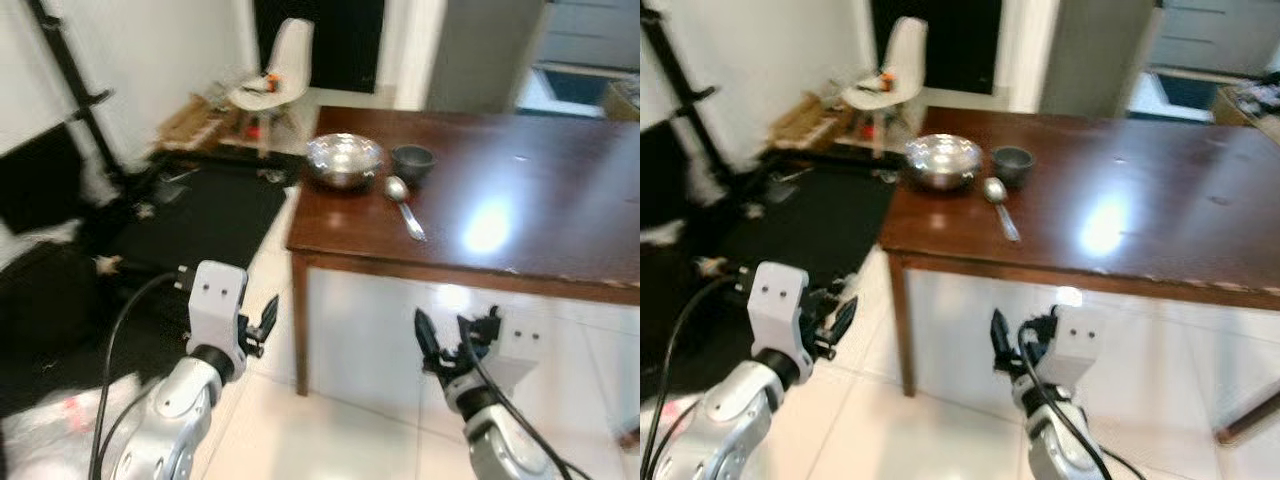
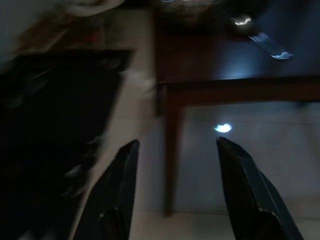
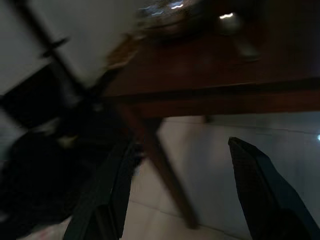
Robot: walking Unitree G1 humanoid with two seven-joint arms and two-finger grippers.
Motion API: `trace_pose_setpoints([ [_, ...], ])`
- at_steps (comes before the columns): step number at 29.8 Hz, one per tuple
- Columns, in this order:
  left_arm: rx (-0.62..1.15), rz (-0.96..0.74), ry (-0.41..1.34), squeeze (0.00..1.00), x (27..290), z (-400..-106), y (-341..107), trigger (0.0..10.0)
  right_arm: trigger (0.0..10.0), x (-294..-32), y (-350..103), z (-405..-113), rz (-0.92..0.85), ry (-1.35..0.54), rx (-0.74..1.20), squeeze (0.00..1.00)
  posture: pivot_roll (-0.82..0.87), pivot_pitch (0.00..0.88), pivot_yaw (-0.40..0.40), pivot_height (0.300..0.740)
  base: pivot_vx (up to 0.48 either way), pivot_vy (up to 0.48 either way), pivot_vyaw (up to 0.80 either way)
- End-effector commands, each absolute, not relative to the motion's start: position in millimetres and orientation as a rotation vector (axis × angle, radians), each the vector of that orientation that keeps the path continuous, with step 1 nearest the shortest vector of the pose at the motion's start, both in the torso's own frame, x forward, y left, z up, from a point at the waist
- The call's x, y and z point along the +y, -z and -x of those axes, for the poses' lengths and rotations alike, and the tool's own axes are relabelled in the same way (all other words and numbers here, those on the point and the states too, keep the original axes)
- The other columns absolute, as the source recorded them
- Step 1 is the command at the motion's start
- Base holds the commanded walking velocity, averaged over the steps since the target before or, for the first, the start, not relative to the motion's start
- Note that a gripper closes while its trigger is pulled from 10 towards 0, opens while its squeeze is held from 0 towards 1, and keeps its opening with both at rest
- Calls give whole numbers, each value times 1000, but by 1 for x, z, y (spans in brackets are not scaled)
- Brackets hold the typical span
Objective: Setting the table
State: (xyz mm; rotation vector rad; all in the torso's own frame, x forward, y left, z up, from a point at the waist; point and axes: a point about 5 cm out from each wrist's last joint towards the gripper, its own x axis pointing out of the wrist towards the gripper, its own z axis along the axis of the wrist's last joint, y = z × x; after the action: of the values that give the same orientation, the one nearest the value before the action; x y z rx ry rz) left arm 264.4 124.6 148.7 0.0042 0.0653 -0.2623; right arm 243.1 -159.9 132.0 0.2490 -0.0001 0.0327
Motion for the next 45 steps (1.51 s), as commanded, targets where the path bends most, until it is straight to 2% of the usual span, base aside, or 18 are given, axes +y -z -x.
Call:
trace_pose_setpoints([
  [1, 81, -6, 265, 0, 124, -265, -146, 10000, 10000, -158, -131, -243, -255, -46, 12, 0, -79, 0, 74, 740, 0, 0, 725],
  [13, 90, -11, 260, 0, 125, -265, -143, 10000, 10000, -150, -131, -243, -264, -109, 16, 0, -75, 0, 74, 740, 0, 0, 728],
  [19, 171, -51, 226, 0, 133, -264, -123, 10000, 10000, -141, -122, -239, -260, -186, 61, 0, -77, 0, 78, 740, 0, 0, 731],
  [21, 216, -81, 217, 0, 137, -262, -112, 10000, 10000, -139, -113, -238, -234, -215, 102, 0, -77, 0, 80, 740, 0, 0, 725],
  [24, 342, -123, 190, 0, 149, -254, -81, 10000, 10000, -142, -78, -231, -59, -268, 249, 0, -76, 0, 82, 740, 0, 0, 735],
  [25, 342, -123, 190, 0, 149, -254, -81, 10000, 10000, -142, -78, -231, -59, -268, 249, 0, -76, 0, 82, 740, 0, 0, 744],
  [26, 412, -147, 158, 0, 159, -246, -60, 10000, 10000, -155, -55, -228, 13, -222, 335, 0, -73, 0, 83, 740, 0, 0, 744],
  [28, 472, -154, 126, 0, 169, -240, -45, 10000, 10000, -165, -43, -226, 34, -184, 369, 0, -73, 0, 83, 740, 0, 0, 744],
  [34, 552, -111, 52, 0, 182, -231, -28, 10000, 10000, -165, -38, -225, -23, -170, 386, 0, -64, 0, 78, 740, 0, 0, 750],
  [39, 539, -123, 47, 0, 184, -231, -28, 10000, 10000, -152, -37, -225, -26, -221, 368, 16, -54, 3, 77, 740, 0, 0, 744],
  [45, 528, -128, 50, 0, 184, -233, -27, 10000, 10000, -154, -38, -228, -33, -212, 342, 35, -58, 4, 80, 740, 0, 0, 744],
])
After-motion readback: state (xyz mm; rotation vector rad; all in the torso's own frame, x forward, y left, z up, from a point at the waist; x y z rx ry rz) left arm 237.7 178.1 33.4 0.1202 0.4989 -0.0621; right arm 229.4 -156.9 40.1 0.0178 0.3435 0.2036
